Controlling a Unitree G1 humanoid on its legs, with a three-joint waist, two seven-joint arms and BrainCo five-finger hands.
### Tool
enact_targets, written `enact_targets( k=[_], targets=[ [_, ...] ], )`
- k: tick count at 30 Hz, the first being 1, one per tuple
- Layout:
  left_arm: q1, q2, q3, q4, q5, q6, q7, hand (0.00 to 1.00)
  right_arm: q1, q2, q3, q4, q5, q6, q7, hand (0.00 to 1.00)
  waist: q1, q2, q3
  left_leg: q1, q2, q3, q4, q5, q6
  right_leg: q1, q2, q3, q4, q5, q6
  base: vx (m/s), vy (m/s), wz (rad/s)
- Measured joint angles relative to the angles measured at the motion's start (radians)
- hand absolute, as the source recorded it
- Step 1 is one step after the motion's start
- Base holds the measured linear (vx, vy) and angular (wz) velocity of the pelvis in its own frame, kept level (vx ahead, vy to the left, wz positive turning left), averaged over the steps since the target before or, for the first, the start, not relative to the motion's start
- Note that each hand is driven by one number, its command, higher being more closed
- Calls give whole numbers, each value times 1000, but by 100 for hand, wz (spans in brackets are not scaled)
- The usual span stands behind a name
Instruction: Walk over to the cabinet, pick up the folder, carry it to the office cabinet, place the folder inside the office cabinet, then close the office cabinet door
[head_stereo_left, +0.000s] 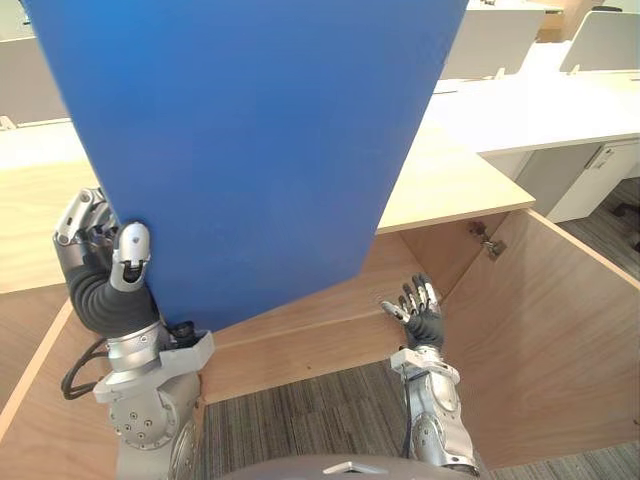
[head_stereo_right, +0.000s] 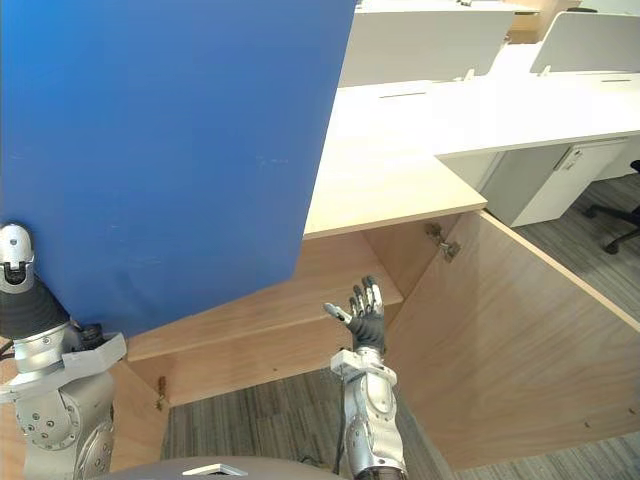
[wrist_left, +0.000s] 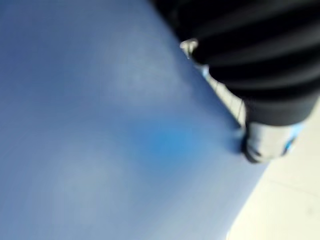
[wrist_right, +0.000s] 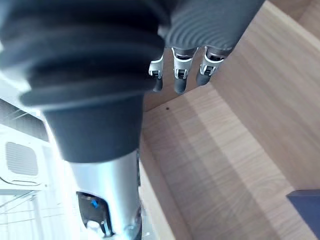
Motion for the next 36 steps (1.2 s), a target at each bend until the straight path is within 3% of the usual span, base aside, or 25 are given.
enact_targets(
  k=[12, 28, 36],
  targets=[
    [16, -1, -40, 89, 5, 0, -41, 100, -10, -2, 95, -289, -1, -48, 17, 0, 3, -3, 5, 8, -1, 17, 0, -10, -2, 1, 1, 19, -4, 0, 1, -1, 6, -5],
    [13, -1, -36, 90, 1, -58, -38, 100, -99, -70, 99, -329, 0, -62, 52, 0, 21, -7, 7, -5, -2, 12, 6, -7, 3, -2, 1, 15, -11, 4, 2, 0, 0, 0],
    [13, 9, 1, 92, 22, -57, -39, 100, -115, -92, 98, -330, -10, -59, 80, 0, 24, -9, 7, -5, -2, 10, 5, -7, 3, -1, 0, 12, -11, 4, 2, 0, 0, 0]
  ],
)
